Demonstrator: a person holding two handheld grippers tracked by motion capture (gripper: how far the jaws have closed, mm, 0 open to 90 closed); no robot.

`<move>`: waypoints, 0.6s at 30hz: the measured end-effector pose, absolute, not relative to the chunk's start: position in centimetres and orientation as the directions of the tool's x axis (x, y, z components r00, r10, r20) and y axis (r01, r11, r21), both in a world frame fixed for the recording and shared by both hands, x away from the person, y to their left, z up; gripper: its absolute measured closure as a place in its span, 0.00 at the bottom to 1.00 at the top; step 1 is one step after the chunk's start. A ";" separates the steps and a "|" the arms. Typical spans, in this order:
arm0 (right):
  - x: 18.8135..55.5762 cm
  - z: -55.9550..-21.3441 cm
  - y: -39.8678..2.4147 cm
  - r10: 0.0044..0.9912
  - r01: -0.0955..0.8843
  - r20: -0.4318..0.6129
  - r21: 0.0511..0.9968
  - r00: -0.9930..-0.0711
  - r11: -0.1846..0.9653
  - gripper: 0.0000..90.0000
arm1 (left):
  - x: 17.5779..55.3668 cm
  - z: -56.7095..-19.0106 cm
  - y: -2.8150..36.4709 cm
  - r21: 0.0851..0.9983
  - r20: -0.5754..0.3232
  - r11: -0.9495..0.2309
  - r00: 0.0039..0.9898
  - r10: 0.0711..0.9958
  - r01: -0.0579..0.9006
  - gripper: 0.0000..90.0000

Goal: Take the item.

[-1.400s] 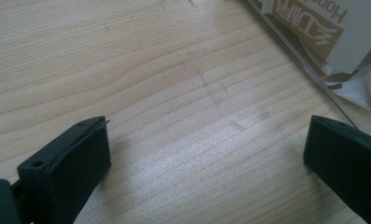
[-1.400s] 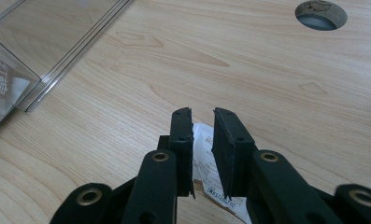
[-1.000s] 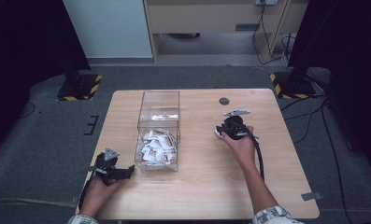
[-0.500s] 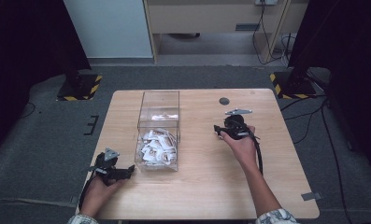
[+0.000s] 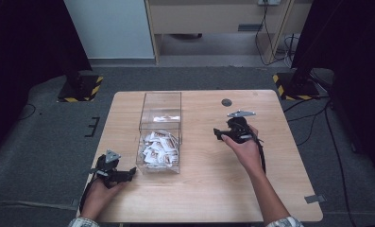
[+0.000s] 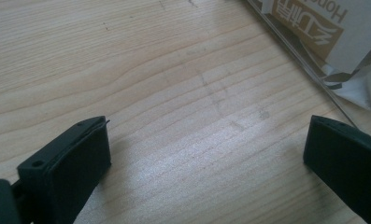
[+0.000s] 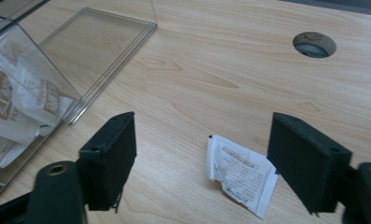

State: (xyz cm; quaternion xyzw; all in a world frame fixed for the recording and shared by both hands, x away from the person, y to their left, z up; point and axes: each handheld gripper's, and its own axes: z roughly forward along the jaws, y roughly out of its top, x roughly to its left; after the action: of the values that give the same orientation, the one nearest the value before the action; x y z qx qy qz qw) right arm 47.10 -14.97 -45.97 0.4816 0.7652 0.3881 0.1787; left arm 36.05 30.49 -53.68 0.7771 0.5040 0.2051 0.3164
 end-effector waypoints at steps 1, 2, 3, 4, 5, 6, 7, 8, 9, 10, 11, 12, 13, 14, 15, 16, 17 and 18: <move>47.0 -45.9 -14.9 0.874 0.600 0.104 0.764 -0.475 0.235 0.20 | 36.0 -53.7 30.5 0.698 0.000 -0.292 0.408 0.913 0.653 0.00; 46.9 -45.8 -14.9 0.874 0.598 0.101 0.765 -0.474 0.237 0.18 | 36.0 -53.7 30.5 0.699 0.000 -0.292 0.408 0.913 0.653 0.00; 46.8 -45.8 -14.9 0.874 0.596 0.099 0.767 -0.476 0.238 0.15 | 36.0 -53.7 30.5 0.698 0.000 -0.292 0.408 0.913 0.654 0.00; 46.7 -45.7 -14.8 0.875 0.596 0.103 0.769 -0.474 0.232 0.13 | 36.0 -53.7 30.5 0.698 0.000 -0.292 0.408 0.913 0.654 0.00; 46.6 -45.6 -14.8 0.874 0.590 0.102 0.774 -0.475 0.230 0.11 | 36.0 -53.7 30.5 0.698 0.000 -0.292 0.408 0.913 0.653 0.00; 46.5 -45.5 -14.8 0.874 0.586 0.101 0.777 -0.475 0.229 0.09 | 36.0 -53.7 30.5 0.698 0.000 -0.292 0.408 0.913 0.653 0.00; 46.4 -45.5 -14.8 0.873 0.587 0.102 0.776 -0.477 0.230 0.07 | 36.0 -53.7 30.5 0.699 0.000 -0.292 0.408 0.913 0.653 0.00; 46.2 -45.4 -14.8 0.870 0.590 0.106 0.773 -0.481 0.232 0.06 | 36.0 -53.7 30.5 0.698 0.000 -0.292 0.408 0.913 0.653 0.00; 46.1 -45.4 -14.9 0.868 0.593 0.112 0.771 -0.484 0.232 0.06 | 36.0 -53.7 30.5 0.698 0.000 -0.292 0.408 0.913 0.653 0.00; 45.9 -45.4 -14.9 0.867 0.592 0.107 0.771 -0.487 0.237 0.06 | 36.0 -53.7 30.5 0.698 0.000 -0.292 0.408 0.913 0.653 0.00; 45.7 -45.4 -14.9 0.870 0.593 0.100 0.768 -0.484 0.242 0.06 | 36.0 -53.7 30.5 0.698 0.000 -0.292 0.408 0.913 0.654 0.00; 45.5 -45.5 -15.0 0.871 0.592 0.095 0.768 -0.482 0.244 0.06 | 36.0 -53.7 30.5 0.698 0.000 -0.292 0.408 0.913 0.653 0.00; 45.3 -45.5 -15.1 0.873 0.594 0.099 0.769 -0.477 0.237 0.06 | 36.0 -53.7 30.5 0.698 0.000 -0.292 0.408 0.913 0.653 0.00; 44.9 -45.7 -15.3 0.871 0.590 0.105 0.773 -0.480 0.232 0.05 | 36.0 -53.7 30.5 0.698 0.000 -0.292 0.408 0.913 0.653 0.00; 44.9 -45.7 -15.3 0.871 0.590 0.105 0.773 -0.480 0.232 0.05 | 36.0 -53.7 30.5 0.698 0.000 -0.292 0.408 0.913 0.653 0.00; 44.7 -45.8 -15.4 0.872 0.595 0.112 0.771 -0.476 0.226 0.05 | 36.0 -53.7 30.5 0.698 0.000 -0.292 0.408 0.913 0.653 0.00; 44.5 -46.0 -15.5 0.872 0.593 0.111 0.773 -0.477 0.226 0.05 | 36.0 -53.7 30.5 0.698 0.000 -0.292 0.408 0.913 0.653 0.00; 44.3 -46.1 -15.6 0.871 0.592 0.107 0.772 -0.480 0.231 0.05 | 36.0 -53.7 30.5 0.698 0.000 -0.292 0.408 0.913 0.653 0.00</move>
State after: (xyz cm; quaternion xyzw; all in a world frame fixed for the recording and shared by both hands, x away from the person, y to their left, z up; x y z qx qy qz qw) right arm 44.28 -15.57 -46.14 0.4784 0.7644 0.3944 0.1768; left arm 36.04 30.49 -53.68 0.7771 0.5039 0.2052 0.3163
